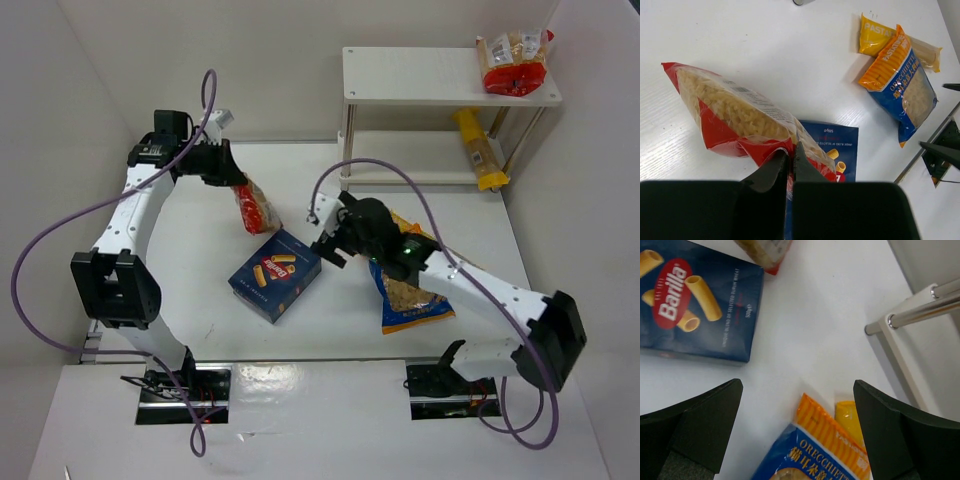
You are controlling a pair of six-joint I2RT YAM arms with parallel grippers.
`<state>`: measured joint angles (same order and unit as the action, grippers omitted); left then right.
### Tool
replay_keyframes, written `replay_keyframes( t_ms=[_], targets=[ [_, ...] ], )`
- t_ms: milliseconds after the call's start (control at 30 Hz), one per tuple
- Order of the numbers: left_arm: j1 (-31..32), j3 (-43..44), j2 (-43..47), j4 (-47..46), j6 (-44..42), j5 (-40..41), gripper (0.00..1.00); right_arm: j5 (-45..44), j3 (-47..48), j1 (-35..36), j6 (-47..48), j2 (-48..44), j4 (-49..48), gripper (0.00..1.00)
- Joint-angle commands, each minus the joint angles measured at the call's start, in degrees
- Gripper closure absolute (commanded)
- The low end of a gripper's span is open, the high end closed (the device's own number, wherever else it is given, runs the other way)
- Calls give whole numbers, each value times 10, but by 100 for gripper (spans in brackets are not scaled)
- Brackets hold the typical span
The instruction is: Place and organize the pasta boxes and bags onto the shelf
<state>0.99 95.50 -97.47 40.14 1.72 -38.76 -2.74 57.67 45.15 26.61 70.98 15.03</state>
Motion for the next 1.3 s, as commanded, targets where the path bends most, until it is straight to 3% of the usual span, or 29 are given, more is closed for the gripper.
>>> replay_keyframes(
  t_ms=[0, 133, 433, 833, 1267],
  targets=[
    [-4, 0, 54, -50, 22, -16, 100, -128, 23, 69, 52, 57, -99, 0],
    [-4, -5, 48, -43, 22, -21, 100, -204, 80, 121, 70, 152, -137, 0],
    [3, -16, 19, -48, 28, -53, 100, -225, 254, 133, -5, 308, -103, 0],
    [15, -10, 14, -61, 45, -74, 100, -109, 364, 144, -113, 352, 4, 0],
    [15, 15, 36, -68, 75, -111, 100, -121, 451, 156, -172, 407, 51, 0]
  ],
)
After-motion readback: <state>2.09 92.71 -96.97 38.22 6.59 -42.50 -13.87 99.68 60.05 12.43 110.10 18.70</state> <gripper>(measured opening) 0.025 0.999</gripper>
